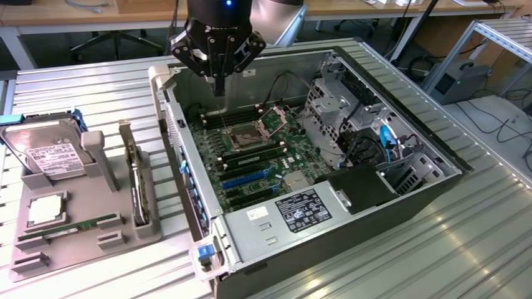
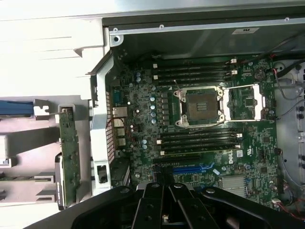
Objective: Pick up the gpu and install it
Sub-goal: 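Reach for the gpu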
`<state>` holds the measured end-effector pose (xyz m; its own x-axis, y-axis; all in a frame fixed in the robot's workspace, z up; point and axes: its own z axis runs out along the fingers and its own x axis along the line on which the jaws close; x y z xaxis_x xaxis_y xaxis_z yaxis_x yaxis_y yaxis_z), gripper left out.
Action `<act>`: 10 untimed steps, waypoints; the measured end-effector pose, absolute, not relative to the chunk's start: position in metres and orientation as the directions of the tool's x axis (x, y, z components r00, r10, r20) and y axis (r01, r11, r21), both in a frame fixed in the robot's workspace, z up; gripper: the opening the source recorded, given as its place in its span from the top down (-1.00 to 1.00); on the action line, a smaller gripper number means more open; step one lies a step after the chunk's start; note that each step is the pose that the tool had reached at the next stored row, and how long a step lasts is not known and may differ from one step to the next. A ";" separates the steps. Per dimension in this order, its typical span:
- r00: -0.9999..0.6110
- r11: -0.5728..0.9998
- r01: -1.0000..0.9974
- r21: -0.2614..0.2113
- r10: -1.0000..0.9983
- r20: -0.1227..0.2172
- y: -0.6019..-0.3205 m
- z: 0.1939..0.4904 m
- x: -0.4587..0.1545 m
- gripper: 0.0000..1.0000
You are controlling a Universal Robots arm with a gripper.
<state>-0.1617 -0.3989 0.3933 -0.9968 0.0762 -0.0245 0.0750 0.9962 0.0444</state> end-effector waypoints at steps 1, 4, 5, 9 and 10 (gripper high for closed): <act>-0.997 0.996 0.075 0.044 0.076 -0.024 -0.399 0.393 -0.162 0.79; -0.997 0.996 0.075 0.044 0.076 -0.024 -0.399 0.393 -0.163 0.79; -0.997 0.996 0.075 0.044 0.076 -0.024 -0.399 0.393 -0.164 0.79; -0.997 0.996 0.075 0.044 0.076 -0.024 -0.399 0.393 -0.166 0.79; -0.997 0.996 0.075 0.044 0.076 -0.024 -0.399 0.393 -0.166 0.79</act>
<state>-0.1659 -0.3989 0.3933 -0.9968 0.0762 -0.0245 0.0751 0.9962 0.0444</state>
